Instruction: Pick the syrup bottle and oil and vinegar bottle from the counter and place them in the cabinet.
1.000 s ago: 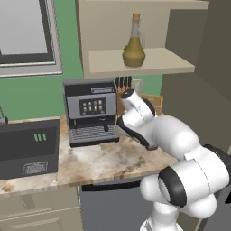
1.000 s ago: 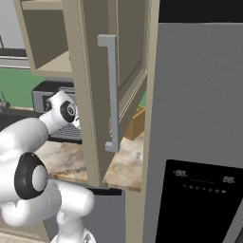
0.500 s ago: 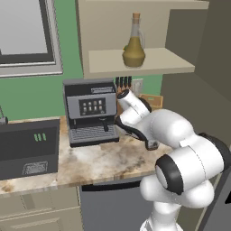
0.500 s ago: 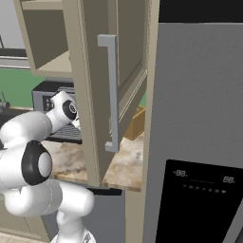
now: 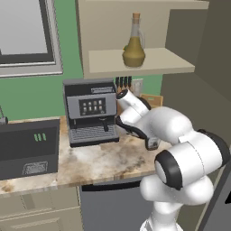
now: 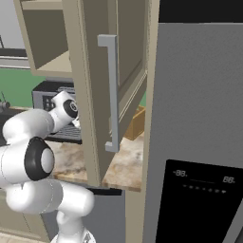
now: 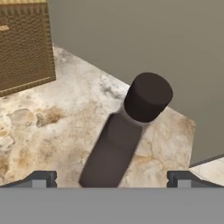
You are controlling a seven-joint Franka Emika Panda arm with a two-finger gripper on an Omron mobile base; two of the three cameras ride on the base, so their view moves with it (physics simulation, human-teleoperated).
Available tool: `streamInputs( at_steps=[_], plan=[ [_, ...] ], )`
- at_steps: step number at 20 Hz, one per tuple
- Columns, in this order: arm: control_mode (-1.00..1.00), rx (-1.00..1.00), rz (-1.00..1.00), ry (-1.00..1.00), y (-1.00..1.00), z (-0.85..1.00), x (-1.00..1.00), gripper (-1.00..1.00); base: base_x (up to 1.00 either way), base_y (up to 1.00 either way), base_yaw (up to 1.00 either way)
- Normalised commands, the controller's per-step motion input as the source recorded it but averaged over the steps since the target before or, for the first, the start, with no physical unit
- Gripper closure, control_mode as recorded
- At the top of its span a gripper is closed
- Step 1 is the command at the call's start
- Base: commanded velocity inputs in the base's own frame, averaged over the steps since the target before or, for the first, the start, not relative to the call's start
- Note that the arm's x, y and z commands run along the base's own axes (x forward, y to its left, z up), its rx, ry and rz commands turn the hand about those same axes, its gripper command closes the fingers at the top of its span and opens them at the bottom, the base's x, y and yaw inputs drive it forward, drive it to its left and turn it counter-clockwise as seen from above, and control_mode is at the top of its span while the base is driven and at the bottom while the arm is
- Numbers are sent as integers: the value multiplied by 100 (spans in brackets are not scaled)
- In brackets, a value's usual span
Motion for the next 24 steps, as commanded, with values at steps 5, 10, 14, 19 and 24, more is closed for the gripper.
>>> streamInputs(
  at_steps=[5,10,14,19,24],
  plan=[
    [-100,-1,-4,0,-19,-11,0,-100,0,0,0],
    [-100,-1,-3,0,-15,-15,0,-100,0,0,0],
    [-100,-2,-3,0,-14,-11,0,-100,0,0,0],
    [-100,-2,-3,0,-16,-4,0,-100,0,0,0],
    [-100,-1,-3,0,-16,-1,0,-100,0,0,0]
  ],
)
